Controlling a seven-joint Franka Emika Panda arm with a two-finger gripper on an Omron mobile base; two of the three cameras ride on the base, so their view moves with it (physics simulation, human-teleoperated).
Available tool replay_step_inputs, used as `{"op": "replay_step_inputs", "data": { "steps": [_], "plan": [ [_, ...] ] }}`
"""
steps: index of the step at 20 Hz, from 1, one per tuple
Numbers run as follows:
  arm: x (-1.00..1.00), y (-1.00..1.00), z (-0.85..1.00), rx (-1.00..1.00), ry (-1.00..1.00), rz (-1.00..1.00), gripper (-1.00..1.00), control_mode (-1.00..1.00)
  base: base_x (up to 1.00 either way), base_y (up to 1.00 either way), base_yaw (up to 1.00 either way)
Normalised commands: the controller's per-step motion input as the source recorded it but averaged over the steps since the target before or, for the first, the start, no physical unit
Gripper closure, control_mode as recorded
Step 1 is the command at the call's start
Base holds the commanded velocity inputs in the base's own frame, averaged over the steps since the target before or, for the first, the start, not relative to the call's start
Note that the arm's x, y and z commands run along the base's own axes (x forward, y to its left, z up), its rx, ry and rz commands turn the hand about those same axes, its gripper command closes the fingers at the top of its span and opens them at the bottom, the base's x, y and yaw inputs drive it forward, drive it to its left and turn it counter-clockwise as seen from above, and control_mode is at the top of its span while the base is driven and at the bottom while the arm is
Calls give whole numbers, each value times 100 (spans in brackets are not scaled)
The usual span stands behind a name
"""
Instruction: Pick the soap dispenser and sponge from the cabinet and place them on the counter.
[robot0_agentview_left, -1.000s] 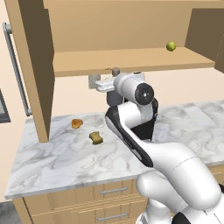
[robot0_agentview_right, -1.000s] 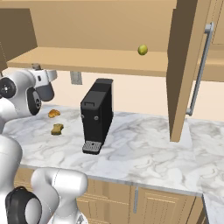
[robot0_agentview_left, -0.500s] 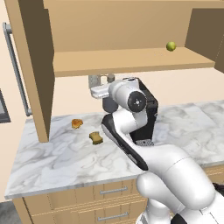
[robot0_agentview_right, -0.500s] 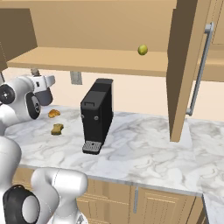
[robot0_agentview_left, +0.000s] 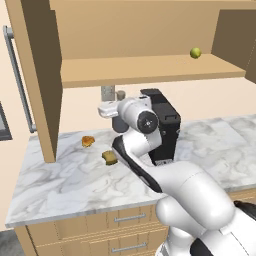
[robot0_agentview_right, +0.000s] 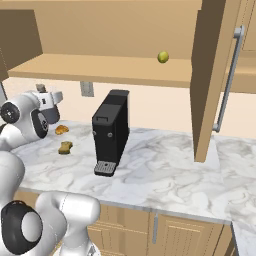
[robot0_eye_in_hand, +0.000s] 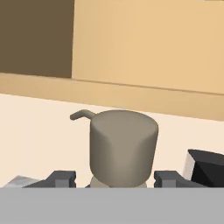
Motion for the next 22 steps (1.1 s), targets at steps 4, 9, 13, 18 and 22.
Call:
{"op": "replay_step_inputs", "data": {
  "steps": [4,9,13,18,22],
  "plan": [
    [21,13,-24,2,0,1,100,-100,0,0,0],
    [25,19,-27,3,1,2,100,-100,0,0,0],
    [23,18,-24,6,6,5,100,-100,0,0,0],
    [6,2,-6,11,12,10,100,-100,0,0,0],
    [0,0,0,1,3,5,100,-100,0,0,0]
  ]
}}
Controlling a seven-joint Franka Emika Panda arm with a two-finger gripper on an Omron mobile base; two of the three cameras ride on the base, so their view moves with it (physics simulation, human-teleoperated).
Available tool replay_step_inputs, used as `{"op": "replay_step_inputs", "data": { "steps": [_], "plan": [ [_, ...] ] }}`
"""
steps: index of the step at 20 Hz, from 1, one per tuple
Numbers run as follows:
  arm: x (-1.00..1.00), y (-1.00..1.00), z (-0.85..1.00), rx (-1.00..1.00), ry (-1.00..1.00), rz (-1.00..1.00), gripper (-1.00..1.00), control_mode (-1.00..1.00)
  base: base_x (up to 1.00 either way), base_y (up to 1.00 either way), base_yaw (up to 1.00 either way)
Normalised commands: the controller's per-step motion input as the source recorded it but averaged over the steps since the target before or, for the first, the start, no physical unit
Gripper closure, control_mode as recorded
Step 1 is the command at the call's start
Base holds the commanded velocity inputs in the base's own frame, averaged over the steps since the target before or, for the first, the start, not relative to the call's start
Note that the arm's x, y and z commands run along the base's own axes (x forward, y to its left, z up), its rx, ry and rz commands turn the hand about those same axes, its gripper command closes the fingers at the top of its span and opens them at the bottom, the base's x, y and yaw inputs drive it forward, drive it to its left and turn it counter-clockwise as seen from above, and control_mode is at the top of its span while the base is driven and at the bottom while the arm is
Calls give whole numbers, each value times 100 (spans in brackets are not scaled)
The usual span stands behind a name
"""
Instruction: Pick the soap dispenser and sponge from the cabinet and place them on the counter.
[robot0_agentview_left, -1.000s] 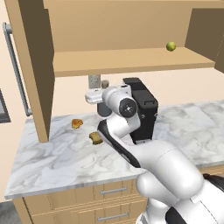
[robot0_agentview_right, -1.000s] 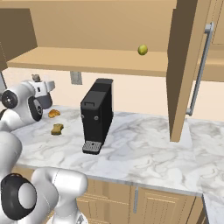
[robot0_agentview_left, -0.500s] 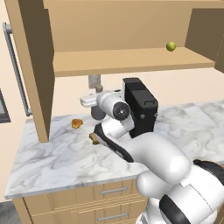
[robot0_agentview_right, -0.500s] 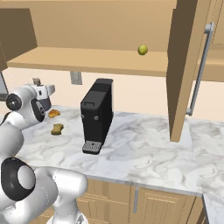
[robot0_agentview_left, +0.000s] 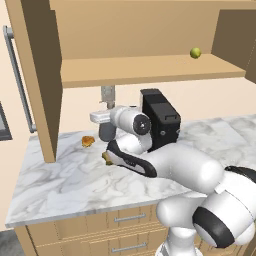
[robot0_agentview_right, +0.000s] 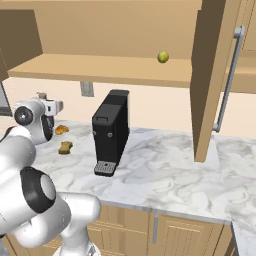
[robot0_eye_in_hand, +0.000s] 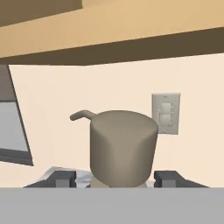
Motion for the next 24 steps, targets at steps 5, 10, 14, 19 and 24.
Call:
{"op": "replay_step_inputs", "data": {
  "steps": [5,10,14,19,24],
  "plan": [
    [0,0,-5,0,0,0,100,-100,0,0,0],
    [-1,5,-27,-2,4,0,100,-100,0,0,0],
    [-7,10,-37,0,5,0,100,-100,0,0,0],
    [-4,13,-36,0,4,0,100,-100,0,0,0],
    [0,15,-31,0,1,0,100,-100,0,0,0]
  ]
}}
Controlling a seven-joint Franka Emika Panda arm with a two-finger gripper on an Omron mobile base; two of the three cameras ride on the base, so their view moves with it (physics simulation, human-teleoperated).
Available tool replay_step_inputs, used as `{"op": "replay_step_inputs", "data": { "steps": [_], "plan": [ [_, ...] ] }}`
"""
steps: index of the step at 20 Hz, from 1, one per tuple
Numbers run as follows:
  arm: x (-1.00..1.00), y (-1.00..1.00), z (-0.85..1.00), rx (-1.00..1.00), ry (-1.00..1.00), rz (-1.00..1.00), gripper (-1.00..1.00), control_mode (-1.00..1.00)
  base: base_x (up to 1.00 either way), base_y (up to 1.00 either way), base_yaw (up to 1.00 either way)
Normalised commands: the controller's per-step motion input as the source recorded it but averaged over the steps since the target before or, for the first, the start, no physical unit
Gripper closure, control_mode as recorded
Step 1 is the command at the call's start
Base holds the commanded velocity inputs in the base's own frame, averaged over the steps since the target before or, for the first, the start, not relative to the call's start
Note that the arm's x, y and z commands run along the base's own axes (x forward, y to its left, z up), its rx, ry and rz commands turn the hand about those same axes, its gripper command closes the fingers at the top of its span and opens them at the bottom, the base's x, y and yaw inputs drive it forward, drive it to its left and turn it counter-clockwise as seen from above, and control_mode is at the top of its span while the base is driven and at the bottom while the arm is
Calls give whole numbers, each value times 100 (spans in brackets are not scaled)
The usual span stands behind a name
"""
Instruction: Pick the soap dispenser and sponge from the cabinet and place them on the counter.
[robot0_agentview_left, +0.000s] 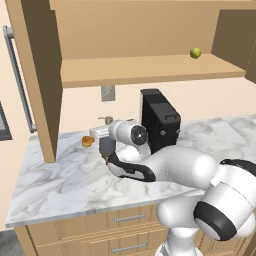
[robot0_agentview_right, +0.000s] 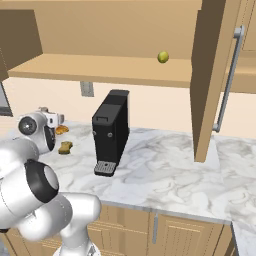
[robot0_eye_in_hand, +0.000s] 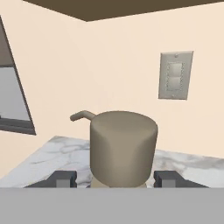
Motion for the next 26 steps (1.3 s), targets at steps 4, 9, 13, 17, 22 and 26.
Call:
{"op": "replay_step_inputs", "data": {
  "steps": [4,9,13,17,22,26],
  "plan": [
    [1,21,-32,0,1,0,100,-100,0,0,0],
    [3,20,-32,0,4,0,100,-100,0,0,0],
    [8,22,-30,0,4,0,100,-100,0,0,0],
    [10,18,-27,-1,2,0,100,-100,0,0,0],
    [13,13,-25,-4,3,0,100,-100,0,0,0],
    [3,8,-25,-3,1,0,100,-100,0,0,0]
  ]
}}
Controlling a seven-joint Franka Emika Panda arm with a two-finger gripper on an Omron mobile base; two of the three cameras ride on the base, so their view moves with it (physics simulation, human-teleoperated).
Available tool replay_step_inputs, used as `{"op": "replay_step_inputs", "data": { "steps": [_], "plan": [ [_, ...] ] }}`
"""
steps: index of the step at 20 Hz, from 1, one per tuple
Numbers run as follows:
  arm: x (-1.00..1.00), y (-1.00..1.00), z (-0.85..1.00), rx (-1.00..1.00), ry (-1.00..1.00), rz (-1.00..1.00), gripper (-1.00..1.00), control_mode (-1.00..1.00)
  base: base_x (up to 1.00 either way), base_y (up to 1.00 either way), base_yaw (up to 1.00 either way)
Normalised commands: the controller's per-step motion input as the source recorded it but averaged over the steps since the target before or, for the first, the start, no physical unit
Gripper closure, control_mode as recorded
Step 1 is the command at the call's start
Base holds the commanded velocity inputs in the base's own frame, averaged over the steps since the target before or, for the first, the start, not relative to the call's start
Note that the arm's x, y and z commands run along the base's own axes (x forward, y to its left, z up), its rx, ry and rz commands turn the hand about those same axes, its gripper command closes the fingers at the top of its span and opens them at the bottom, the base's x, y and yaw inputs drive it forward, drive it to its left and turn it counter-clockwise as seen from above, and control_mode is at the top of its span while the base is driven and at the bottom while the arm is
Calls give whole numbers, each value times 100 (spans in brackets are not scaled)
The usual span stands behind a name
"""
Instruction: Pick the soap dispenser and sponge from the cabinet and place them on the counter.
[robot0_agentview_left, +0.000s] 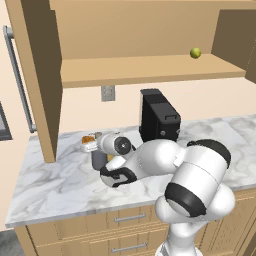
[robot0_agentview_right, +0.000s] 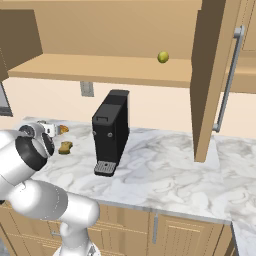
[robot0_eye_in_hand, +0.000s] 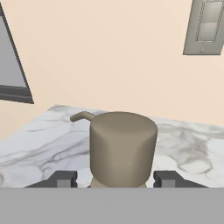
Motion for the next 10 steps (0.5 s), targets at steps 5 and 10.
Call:
{"op": "replay_step_inputs", "data": {
  "steps": [5,10],
  "plan": [
    [0,5,-27,-3,0,0,100,-100,0,0,0],
    [0,3,-25,-2,0,0,100,-100,0,0,0]
  ]
}}
